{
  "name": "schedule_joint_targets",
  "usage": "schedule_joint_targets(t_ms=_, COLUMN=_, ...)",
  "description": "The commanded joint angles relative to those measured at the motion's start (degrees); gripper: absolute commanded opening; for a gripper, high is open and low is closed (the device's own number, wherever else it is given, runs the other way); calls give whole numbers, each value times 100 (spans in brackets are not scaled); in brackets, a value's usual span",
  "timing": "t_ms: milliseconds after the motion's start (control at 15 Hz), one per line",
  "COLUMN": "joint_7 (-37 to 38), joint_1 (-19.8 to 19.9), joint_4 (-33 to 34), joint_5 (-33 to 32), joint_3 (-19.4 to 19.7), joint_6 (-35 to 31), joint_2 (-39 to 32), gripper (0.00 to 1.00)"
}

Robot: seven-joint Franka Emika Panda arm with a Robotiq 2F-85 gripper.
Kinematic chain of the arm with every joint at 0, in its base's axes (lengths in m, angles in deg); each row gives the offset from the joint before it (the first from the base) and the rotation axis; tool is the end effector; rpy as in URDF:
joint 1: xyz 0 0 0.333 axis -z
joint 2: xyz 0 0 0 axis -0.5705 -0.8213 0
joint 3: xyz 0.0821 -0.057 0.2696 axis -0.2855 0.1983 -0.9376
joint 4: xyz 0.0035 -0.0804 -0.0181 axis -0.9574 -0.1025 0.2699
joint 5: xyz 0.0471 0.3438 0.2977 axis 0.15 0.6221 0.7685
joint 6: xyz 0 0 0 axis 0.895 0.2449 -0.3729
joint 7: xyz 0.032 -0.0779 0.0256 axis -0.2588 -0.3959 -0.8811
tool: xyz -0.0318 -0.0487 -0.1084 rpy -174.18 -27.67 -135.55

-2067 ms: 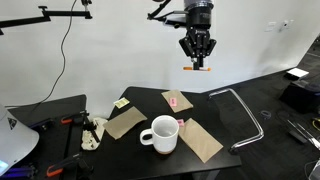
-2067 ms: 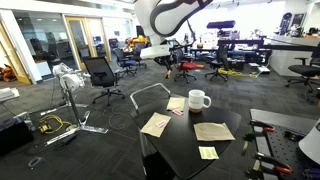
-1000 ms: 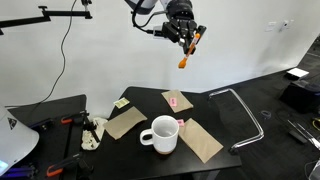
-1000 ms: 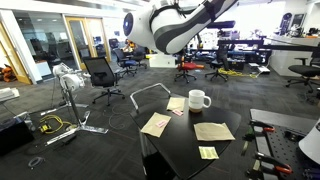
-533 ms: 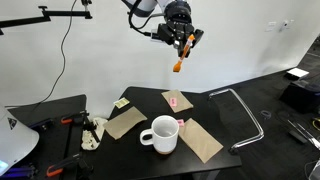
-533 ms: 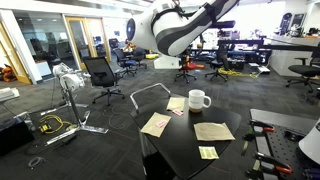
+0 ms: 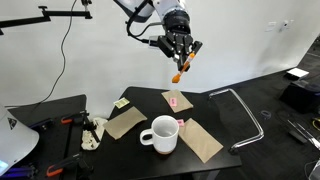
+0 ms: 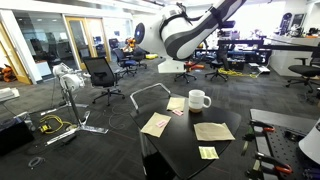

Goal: Pick up the pen and put it in the cup

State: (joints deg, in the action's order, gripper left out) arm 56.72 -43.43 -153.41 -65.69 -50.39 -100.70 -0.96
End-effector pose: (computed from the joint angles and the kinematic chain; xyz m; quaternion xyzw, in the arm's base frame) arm 0.6284 -0.0181 0.2794 0.5654 -0.6239 0.2702 0.4671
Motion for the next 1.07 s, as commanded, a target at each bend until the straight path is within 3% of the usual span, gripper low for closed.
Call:
schedule_joint_targets(t_ms=0, joint_7=-61, joint_1=166, joint_4=-495, joint_5=20, joint_3=-91, joint_6=-222, joint_2=330, gripper=3)
schedule_joint_targets(t_ms=333, joint_7=18, joint_1=190, joint_4=-914, joint_5=-1, joint_3=-90, joint_6=-117, joint_2=530, gripper=3)
schedule_joint_targets(t_ms=400, joint_7=2, joint_1=165, joint_4=-550, joint_5=-12, joint_3=-87, joint_6=-23, joint_2=208, gripper=3)
schedule_joint_targets(t_ms=467, joint_7=2, joint_1=166, joint_4=-587, joint_5=-12, joint_3=-88, joint_6=-23, joint_2=219, gripper=11)
schedule_joint_targets(t_ms=733, joint_7=2, joint_1=164, joint_4=-580, joint_5=-12, joint_3=-90, joint_6=-23, joint_2=188, gripper=11)
schedule_joint_targets(t_ms=800, joint_7=2, joint_1=164, joint_4=-580, joint_5=-12, joint_3=-90, joint_6=-23, joint_2=188, gripper=3)
schedule_joint_targets(t_ms=1000, joint_7=-77, joint_1=178, joint_4=-734, joint_5=-71, joint_3=-110, joint_6=-157, joint_2=266, gripper=3)
